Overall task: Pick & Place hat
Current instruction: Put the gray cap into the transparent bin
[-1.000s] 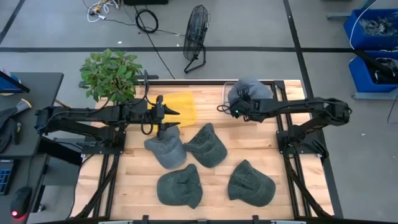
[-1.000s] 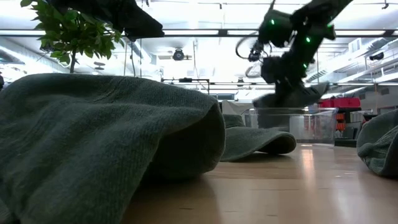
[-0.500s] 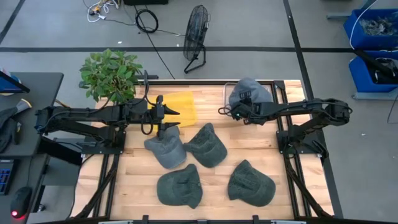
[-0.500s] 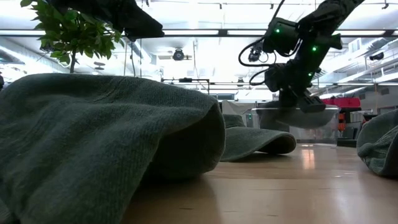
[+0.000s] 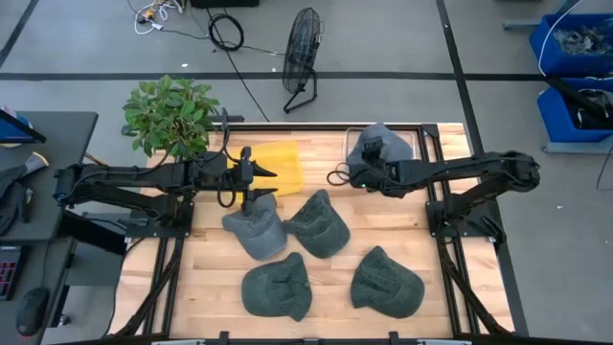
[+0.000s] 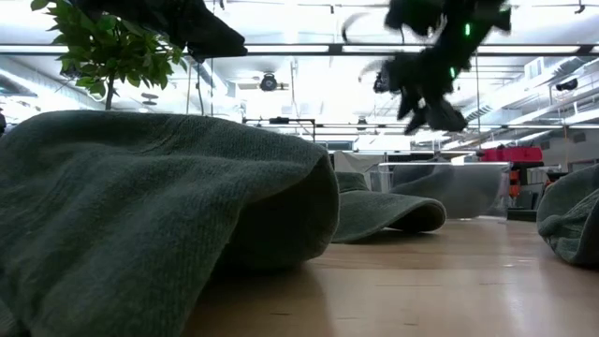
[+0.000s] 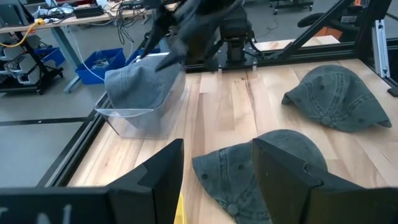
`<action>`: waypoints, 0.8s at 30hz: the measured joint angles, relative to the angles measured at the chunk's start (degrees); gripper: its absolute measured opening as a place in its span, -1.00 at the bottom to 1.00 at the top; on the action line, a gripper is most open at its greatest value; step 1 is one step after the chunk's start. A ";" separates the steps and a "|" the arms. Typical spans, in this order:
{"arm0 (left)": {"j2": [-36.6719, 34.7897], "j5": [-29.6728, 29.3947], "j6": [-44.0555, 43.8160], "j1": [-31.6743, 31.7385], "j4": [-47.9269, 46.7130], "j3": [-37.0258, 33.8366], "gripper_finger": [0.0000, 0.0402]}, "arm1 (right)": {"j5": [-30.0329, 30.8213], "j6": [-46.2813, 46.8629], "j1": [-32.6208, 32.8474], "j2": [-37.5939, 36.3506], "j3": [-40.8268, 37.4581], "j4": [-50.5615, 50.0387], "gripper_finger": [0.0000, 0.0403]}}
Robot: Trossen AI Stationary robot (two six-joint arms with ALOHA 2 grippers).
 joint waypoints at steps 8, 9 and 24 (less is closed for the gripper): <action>-0.02 0.04 -4.34 -0.04 -0.72 0.04 -0.04 | -20.75 16.47 6.64 0.00 13.46 -10.19 -0.25; -0.02 0.04 -4.38 -0.04 -1.23 0.04 -0.04 | -24.69 17.79 7.17 0.00 13.92 -10.18 -0.25; 0.97 0.09 -26.01 -8.98 -18.15 0.04 -0.04 | -38.46 31.60 15.33 0.01 8.03 -9.65 0.14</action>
